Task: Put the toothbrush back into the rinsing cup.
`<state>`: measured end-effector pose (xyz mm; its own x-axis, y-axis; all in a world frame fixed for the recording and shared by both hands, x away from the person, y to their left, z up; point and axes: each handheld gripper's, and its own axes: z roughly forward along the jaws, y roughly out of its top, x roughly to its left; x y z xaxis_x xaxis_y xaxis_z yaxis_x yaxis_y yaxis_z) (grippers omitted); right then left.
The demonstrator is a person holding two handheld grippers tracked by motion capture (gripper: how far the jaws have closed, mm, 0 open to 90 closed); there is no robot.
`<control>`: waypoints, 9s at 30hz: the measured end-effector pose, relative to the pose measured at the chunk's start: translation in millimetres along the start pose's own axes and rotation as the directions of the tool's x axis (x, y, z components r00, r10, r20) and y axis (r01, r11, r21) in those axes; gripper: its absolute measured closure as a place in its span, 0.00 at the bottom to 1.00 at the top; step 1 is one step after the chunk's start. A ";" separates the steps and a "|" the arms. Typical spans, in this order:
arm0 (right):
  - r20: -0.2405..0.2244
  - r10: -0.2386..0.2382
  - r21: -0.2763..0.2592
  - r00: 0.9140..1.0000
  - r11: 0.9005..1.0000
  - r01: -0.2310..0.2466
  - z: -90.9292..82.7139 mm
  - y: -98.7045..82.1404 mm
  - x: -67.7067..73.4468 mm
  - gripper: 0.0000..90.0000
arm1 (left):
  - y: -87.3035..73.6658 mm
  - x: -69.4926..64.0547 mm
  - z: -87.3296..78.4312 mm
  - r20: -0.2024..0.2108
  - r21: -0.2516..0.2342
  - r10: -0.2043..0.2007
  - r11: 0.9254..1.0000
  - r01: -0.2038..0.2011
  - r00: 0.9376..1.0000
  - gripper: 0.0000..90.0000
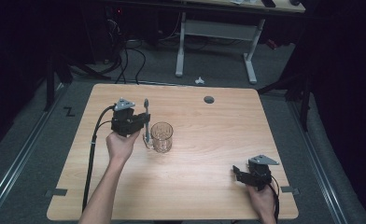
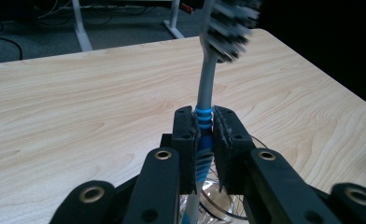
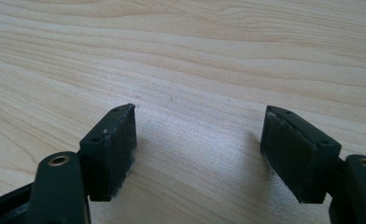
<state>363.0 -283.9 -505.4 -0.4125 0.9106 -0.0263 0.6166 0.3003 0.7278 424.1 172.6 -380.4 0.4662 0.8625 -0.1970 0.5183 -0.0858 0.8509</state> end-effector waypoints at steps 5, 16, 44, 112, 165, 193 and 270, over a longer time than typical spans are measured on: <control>0.000 0.000 0.000 1.000 1.000 0.000 0.0 0.0 0.0 0.30 | -1.6 -1.0 0.2 -0.001 0.008 0.008 1.000 -0.008 1.000 0.88; 0.000 0.000 0.000 1.000 1.000 0.000 0.0 0.0 0.0 0.30 | -9.1 -0.5 0.9 0.006 0.014 -0.001 1.000 0.000 1.000 0.88; 0.000 -0.001 0.000 1.000 1.000 0.001 0.0 0.0 0.0 0.30 | -24.1 0.8 -1.9 -0.005 0.017 0.001 1.000 -0.001 1.000 0.88; 0.001 0.001 0.001 1.000 1.000 -0.001 0.0 0.0 0.1 0.30 | -41.0 -9.7 6.1 -0.074 0.049 0.079 0.996 -0.075 0.994 0.62; 0.000 0.006 0.001 1.000 1.000 -0.006 -0.1 0.0 0.2 0.30 | -53.4 5.3 -45.7 -0.165 0.004 0.076 0.997 -0.076 0.983 0.59; -0.001 0.007 0.002 1.000 1.000 -0.007 -0.1 0.0 0.2 0.30 | -68.7 16.2 -69.8 -0.171 -0.020 0.013 1.000 -0.017 0.985 0.58; -0.001 0.003 0.001 1.000 1.000 -0.003 0.0 0.0 0.0 0.30 | -117.6 26.5 -68.9 -0.177 0.008 -0.074 0.997 0.077 0.982 0.55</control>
<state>363.0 -283.9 -505.4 -0.4116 0.9111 -0.0234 0.6185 0.2981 0.7270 326.2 240.0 -452.2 0.2927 0.9409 -0.1703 0.5586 -0.0237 0.8291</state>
